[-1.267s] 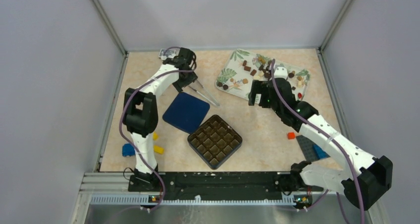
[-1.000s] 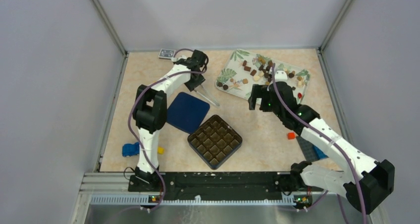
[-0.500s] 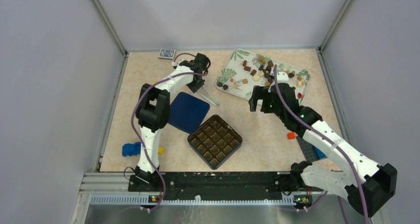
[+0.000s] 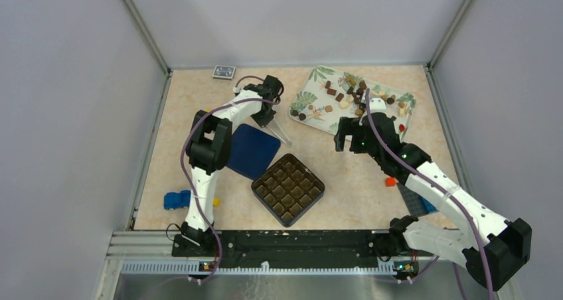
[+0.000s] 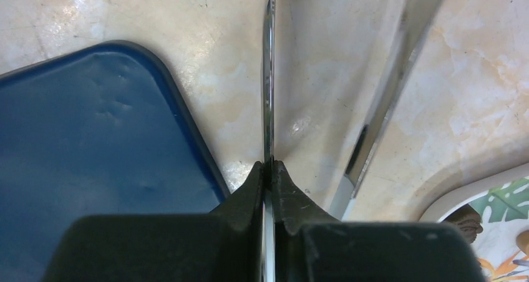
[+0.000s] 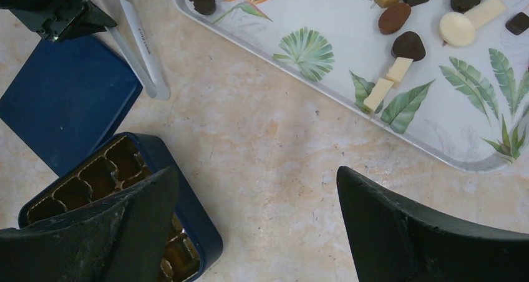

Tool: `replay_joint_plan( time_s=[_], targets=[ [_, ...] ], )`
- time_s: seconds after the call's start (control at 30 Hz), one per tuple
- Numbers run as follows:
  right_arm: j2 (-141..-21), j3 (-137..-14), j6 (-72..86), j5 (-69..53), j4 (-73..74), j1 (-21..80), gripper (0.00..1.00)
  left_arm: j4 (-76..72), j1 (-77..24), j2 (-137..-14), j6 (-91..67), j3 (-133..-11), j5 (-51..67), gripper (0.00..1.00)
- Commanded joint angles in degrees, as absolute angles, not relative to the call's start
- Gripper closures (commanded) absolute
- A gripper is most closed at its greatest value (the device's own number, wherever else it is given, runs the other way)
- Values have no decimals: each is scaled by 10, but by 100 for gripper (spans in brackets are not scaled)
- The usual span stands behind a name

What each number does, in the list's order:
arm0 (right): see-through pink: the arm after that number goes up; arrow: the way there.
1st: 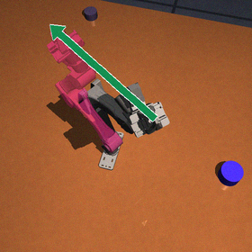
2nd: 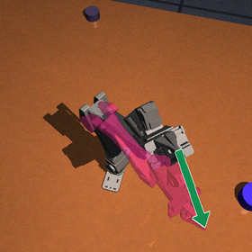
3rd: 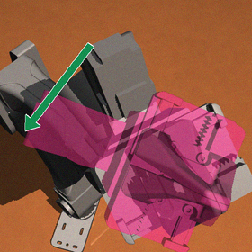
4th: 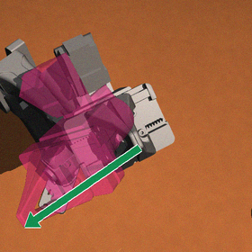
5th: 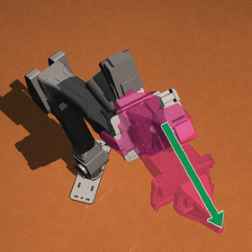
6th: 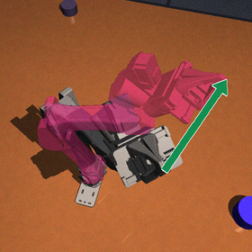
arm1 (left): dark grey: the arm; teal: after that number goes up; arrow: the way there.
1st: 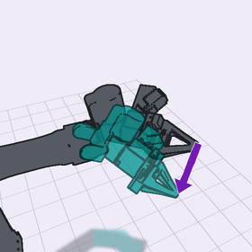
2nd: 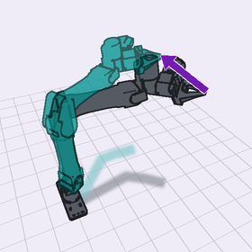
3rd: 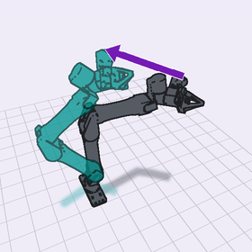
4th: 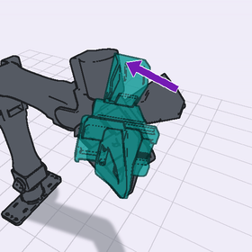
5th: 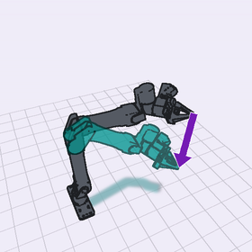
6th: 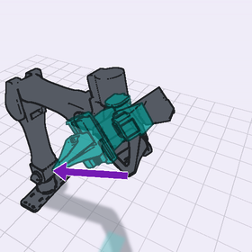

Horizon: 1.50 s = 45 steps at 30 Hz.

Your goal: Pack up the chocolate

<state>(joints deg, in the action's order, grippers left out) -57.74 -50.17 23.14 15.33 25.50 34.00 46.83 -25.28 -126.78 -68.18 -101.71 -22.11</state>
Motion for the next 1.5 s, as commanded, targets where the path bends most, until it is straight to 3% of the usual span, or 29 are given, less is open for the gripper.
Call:
replay_joint_plan(
  time_s=[0.0, 0.47, 0.8, 1.13, 1.47],
  targets=[
    [-564, -499, 229, 158, 249, 337, 6, 470, -271, -1263, -695, -1018, -212, 95],
    [-571, -494, 227, 149, 251, 337, 6, 503, -330, -1233, -800, -999, -176, 100],
    [-568, -486, 219, 130, 240, 337, 6, 509, -380, -1251, -816, -1020, -106, 95],
    [-542, -442, 224, 155, 207, 337, 6, 507, -402, -1215, -786, -1013, -52, 56],
    [-616, -466, 200, 116, 160, 336, 6, 486, -393, -1066, -721, -957, -80, 46]
  ],
)
